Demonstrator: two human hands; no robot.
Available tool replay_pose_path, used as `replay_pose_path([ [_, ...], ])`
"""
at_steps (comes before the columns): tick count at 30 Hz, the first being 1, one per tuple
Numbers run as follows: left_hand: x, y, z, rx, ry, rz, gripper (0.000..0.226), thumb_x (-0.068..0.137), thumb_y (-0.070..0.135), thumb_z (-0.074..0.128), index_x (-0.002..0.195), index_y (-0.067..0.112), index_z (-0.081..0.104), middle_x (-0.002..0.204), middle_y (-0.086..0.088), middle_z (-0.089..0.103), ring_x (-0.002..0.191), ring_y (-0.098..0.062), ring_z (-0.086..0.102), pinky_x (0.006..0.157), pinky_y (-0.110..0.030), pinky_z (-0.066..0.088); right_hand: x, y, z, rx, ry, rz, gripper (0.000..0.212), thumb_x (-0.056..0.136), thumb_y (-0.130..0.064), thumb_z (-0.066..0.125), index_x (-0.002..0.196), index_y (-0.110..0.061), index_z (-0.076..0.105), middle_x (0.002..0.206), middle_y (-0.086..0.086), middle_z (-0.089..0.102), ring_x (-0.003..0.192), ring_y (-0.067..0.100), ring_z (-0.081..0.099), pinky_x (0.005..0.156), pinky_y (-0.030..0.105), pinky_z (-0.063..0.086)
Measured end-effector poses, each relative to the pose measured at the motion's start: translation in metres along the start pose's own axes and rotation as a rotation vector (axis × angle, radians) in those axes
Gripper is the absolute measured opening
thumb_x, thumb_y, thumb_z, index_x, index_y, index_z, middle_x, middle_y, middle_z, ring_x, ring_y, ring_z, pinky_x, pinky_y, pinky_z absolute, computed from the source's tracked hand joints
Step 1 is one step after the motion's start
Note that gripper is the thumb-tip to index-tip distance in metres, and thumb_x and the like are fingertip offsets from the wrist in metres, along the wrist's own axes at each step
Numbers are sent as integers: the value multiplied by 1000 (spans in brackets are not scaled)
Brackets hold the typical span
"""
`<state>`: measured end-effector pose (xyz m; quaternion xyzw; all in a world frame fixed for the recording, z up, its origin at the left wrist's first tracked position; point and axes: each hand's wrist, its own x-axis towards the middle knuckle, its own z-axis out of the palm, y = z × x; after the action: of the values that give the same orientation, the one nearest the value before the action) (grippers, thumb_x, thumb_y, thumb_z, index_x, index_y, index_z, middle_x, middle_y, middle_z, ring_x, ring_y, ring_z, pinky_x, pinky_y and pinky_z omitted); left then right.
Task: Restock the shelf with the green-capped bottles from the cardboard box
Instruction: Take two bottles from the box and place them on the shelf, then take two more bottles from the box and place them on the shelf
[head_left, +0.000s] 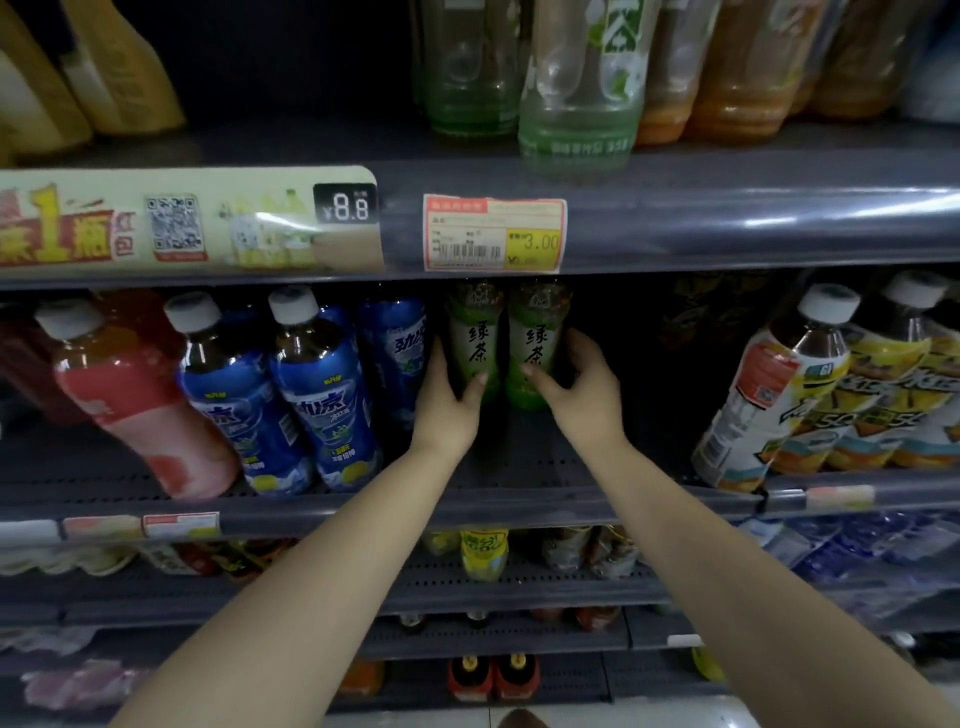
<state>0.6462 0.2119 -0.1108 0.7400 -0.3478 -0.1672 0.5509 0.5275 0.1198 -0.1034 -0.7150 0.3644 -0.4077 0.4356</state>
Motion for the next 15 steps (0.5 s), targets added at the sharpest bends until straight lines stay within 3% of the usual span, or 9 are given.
replay_pose_path([
  [3, -27, 2, -12, -37, 9, -13, 67, 94, 28, 54, 149, 21, 17, 154, -1, 29, 140, -16, 29, 115, -35, 26, -33, -16, -8, 39, 12, -25, 62, 80, -29, 72, 134, -15, 46, 129, -4, 55, 118, 3, 47, 98, 21, 39],
  [5, -50, 2, -27, -95, -3, 7, 56, 94, 21, 53, 145, 17, 30, 145, -2, 44, 132, -14, 42, 109, -25, 34, -55, -30, -11, 49, -28, -18, 51, 84, -29, 68, 130, -17, 49, 125, -7, 57, 114, 4, 54, 97, 21, 45],
  [8, -83, -1, -54, -59, 4, 68, 38, 94, 18, 52, 132, 17, 47, 119, 4, 61, 105, 7, 55, 88, -2, 39, -81, -52, -6, 60, -109, -35, 41, 87, -29, 63, 125, -18, 53, 117, -4, 62, 104, -1, 60, 85, 13, 50],
  [11, -121, -13, -95, -11, 16, 106, 29, 95, 22, 51, 123, 23, 53, 105, 13, 64, 98, 12, 56, 82, -3, 42, -113, -80, 17, 83, -226, -66, 33, 89, -31, 59, 120, -20, 56, 113, -5, 65, 102, -3, 60, 82, 10, 47],
  [15, -175, -56, -156, 21, 81, 37, 29, 95, 23, 50, 124, 25, 52, 107, 14, 64, 100, 6, 59, 84, -8, 45, -164, -107, 68, 115, -413, -106, 38, 85, -45, 51, 116, -25, 59, 112, -7, 66, 104, 0, 61, 86, 17, 50],
])
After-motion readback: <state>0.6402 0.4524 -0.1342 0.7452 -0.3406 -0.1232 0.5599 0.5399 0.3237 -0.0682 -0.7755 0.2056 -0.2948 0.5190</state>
